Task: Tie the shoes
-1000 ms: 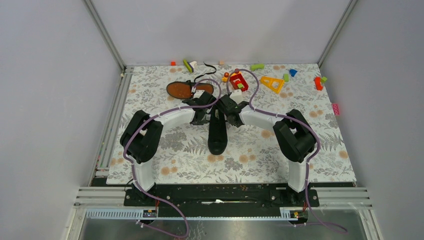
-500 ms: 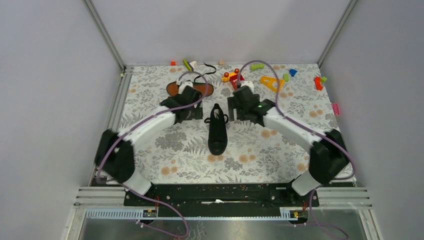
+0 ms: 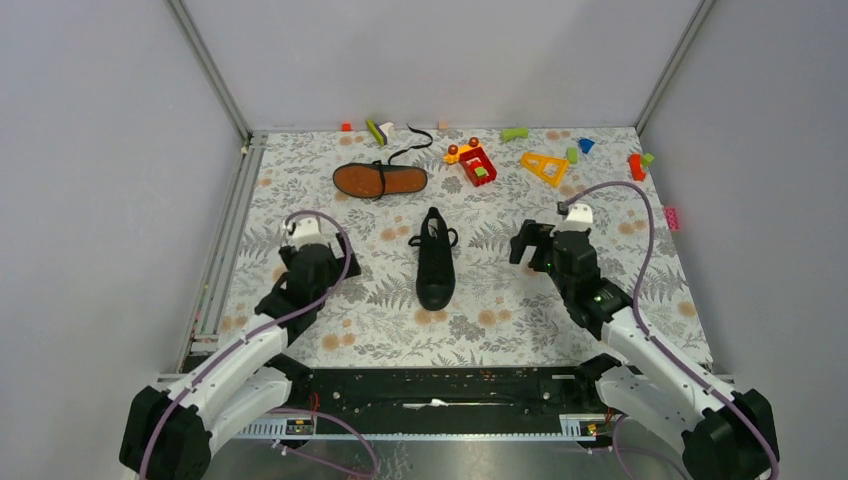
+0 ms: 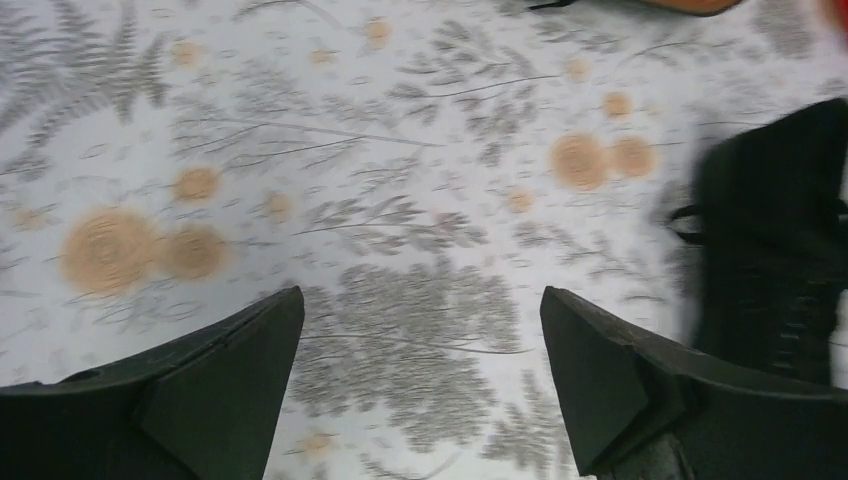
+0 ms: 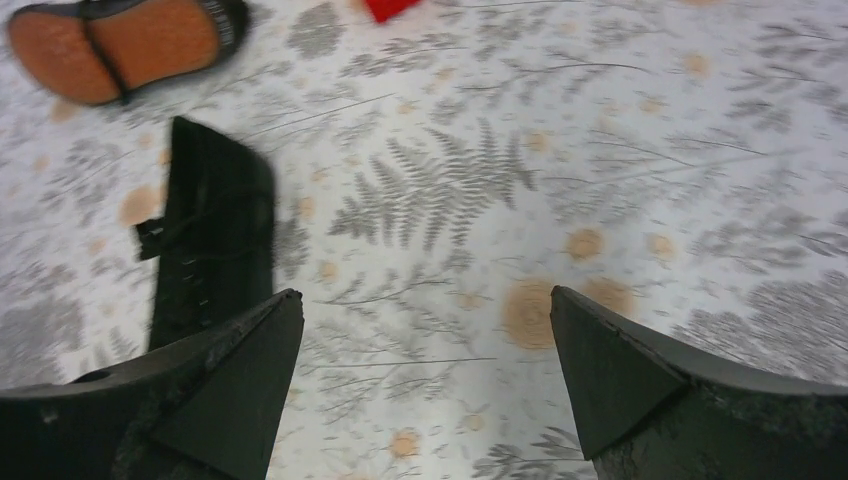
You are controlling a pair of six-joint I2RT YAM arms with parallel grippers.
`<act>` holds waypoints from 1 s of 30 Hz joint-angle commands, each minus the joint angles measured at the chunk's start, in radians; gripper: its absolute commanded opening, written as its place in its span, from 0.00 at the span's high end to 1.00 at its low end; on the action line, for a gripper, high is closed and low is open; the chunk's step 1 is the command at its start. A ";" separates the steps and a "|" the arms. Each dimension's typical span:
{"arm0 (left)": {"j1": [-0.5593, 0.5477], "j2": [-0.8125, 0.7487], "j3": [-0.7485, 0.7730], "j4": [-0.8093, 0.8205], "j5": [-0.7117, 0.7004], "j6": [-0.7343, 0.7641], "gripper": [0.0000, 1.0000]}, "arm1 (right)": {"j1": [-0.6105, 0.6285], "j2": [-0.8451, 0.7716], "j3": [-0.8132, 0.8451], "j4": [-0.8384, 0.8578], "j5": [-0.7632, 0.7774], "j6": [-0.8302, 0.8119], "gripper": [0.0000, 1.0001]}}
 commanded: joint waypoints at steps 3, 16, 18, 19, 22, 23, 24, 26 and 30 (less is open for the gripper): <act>0.025 -0.135 -0.154 0.379 -0.258 0.242 0.01 | -0.119 -0.050 0.014 -0.017 0.157 -0.055 0.01; 0.289 0.204 -0.235 0.827 -0.050 0.338 0.01 | -0.283 0.064 -0.314 0.618 0.181 -0.348 0.03; 0.302 0.240 -0.247 0.924 0.023 0.367 0.01 | -0.293 0.156 -0.317 0.704 0.166 -0.364 0.03; 0.308 0.257 -0.247 0.955 0.023 0.372 0.01 | -0.295 0.207 -0.333 0.806 0.170 -0.364 0.03; 0.332 0.290 -0.228 0.959 0.060 0.385 0.01 | -0.308 0.379 -0.373 1.074 0.144 -0.434 0.04; 0.338 0.298 -0.216 0.954 0.083 0.394 0.02 | -0.311 0.426 -0.367 1.078 0.121 -0.436 0.04; 0.339 0.318 -0.217 0.974 0.108 0.412 0.03 | -0.320 0.480 -0.368 1.136 0.086 -0.441 0.05; 0.341 0.408 -0.270 1.166 0.151 0.440 0.03 | -0.332 0.491 -0.361 1.173 0.065 -0.434 0.03; 0.346 0.457 -0.266 1.201 0.181 0.451 0.01 | -0.369 0.487 -0.300 1.029 0.066 -0.397 0.04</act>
